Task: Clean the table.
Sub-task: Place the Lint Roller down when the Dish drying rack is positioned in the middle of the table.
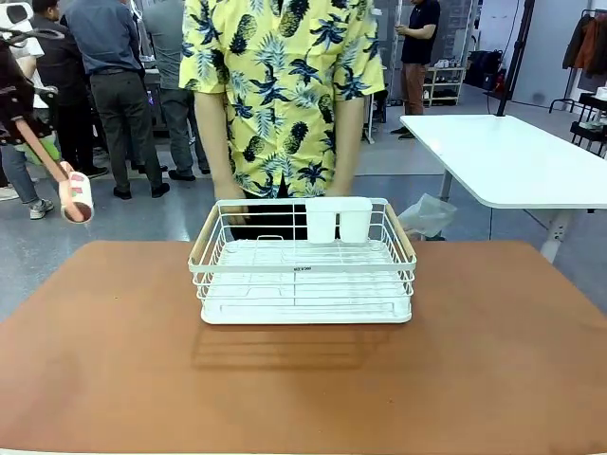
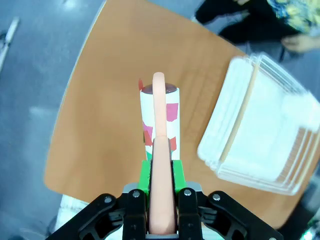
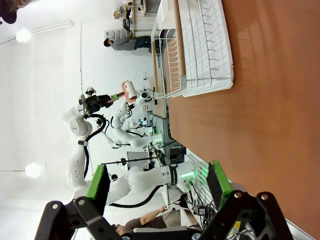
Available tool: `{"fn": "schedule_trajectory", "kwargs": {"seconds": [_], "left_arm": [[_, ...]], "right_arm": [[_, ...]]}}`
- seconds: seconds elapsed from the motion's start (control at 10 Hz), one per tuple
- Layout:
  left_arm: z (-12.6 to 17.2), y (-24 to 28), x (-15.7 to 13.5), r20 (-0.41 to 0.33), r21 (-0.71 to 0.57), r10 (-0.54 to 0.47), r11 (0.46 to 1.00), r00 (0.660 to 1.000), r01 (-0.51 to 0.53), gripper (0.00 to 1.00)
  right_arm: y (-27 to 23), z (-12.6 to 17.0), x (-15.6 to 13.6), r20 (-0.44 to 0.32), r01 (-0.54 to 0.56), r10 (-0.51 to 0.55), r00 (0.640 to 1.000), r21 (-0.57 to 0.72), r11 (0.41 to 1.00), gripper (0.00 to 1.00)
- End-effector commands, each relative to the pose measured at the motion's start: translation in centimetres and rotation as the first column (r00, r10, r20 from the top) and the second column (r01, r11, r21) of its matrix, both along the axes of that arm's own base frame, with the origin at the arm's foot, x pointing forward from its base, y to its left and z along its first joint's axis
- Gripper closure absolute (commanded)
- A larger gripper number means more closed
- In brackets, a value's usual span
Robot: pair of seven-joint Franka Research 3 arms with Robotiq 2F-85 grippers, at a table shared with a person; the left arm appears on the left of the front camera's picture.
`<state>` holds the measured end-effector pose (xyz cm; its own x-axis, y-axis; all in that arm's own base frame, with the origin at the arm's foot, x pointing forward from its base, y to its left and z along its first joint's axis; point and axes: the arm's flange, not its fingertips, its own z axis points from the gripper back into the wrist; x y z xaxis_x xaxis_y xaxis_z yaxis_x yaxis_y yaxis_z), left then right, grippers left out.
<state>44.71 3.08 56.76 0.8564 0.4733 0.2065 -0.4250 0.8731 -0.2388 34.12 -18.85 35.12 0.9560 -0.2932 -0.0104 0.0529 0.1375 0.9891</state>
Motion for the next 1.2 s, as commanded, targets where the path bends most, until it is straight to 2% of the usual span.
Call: {"fn": "schedule_trajectory", "kwargs": {"seconds": [0.0,0.1,0.3,0.4,0.5,0.7,0.9,1.1], "left_arm": [[-1.3,-1.3,2.0,0.079,-0.211,0.687,0.720,0.722,-0.662,0.79],[-3.0,-1.1,3.1,0.017,-0.261,0.767,0.622,0.641,-0.738,0.79],[-7.3,-0.3,4.0,-0.004,-0.399,0.796,0.553,0.605,-0.731,0.79],[-9.3,0.3,4.0,-0.011,-0.432,0.792,0.546,0.610,-0.718,0.79],[-11.2,0.8,4.0,-0.073,-0.433,0.767,0.551,0.637,-0.713,0.79],[-14.2,2.4,5.1,-0.108,-0.408,0.767,0.546,0.633,-0.732,0.79],[-16.0,2.9,5.6,-0.180,-0.385,0.718,0.578,0.673,-0.720,0.79],[-18.2,3.3,6.3,-0.204,-0.332,0.714,0.593,0.669,-0.734,0.79]], "right_arm": [[0.1,0.3,-0.2,0.004,0.002,-0.002,1.000,0.000,1.000,0.00],[0.1,0.3,-0.2,0.004,0.002,-0.002,1.000,0.000,1.000,0.00],[0.1,0.3,-0.2,0.004,0.002,-0.002,1.000,0.000,1.000,0.00],[0.1,0.3,-0.2,0.004,0.002,-0.002,1.000,0.000,1.000,0.00],[0.1,0.3,-0.2,0.004,0.002,-0.002,1.000,0.000,1.000,0.00],[0.1,0.3,-0.2,0.004,0.002,-0.002,1.000,0.000,1.000,0.00],[0.1,0.3,-0.2,0.004,0.002,-0.002,1.000,0.000,1.000,0.00],[0.1,0.3,-0.2,0.004,0.002,-0.002,1.000,0.000,1.000,0.00]]}}
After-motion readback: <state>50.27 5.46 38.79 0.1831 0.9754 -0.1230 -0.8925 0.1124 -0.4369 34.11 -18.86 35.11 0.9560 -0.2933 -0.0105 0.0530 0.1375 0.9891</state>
